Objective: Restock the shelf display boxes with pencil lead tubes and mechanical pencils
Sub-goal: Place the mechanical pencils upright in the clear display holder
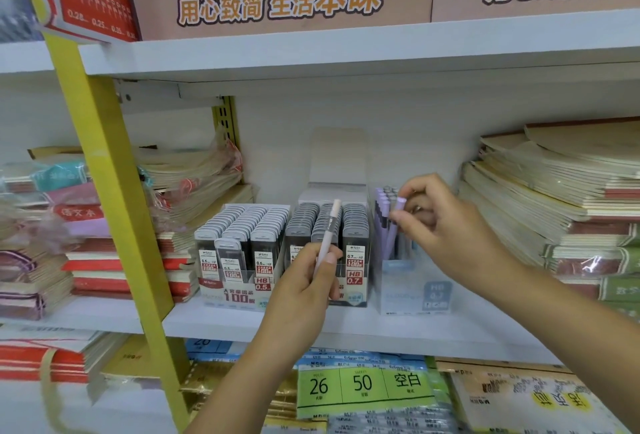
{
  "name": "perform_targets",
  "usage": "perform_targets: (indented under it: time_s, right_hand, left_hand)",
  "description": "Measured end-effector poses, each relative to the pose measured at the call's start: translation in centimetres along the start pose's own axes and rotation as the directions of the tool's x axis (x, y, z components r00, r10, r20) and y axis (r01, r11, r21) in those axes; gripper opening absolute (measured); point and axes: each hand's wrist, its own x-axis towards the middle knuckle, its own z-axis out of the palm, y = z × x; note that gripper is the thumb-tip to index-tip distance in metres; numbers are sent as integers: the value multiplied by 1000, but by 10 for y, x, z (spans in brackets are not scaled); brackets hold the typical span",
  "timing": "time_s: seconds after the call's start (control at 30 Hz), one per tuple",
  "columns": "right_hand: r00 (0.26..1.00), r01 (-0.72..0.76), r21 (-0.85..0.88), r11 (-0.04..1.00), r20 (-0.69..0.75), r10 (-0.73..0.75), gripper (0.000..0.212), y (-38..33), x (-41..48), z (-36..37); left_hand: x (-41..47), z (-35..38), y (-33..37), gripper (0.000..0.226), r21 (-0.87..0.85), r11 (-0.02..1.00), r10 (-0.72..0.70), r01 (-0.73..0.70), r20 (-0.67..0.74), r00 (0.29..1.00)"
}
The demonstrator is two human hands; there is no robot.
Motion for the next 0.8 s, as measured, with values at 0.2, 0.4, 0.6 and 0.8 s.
perform_targets:
  time_s: [0.2, 0.4, 0.6, 0.8]
  right_hand:
    - [1000, 2, -43, 999, 18, -2, 23, 1, 3, -1]
    - [1000, -22, -152, 988, 5, 23, 28, 9, 7, 9]
    - [999, -19, -324, 946, -54, 2, 10, -4, 6, 11]
    - [976, -218, 391, 894, 114, 188, 25, -36, -6, 7]
  left_hand:
    - [1, -1, -2, 20, -33, 999, 16, -16, 1, 1000]
    - [-1, 0, 1, 20, -40, 999, 21, -20, 11, 1000]
    - [-4, 2, 10, 22, -75, 997, 20, -18, 32, 999]
    - [-1, 18, 22, 17, -56, 997, 57, -50, 135, 989]
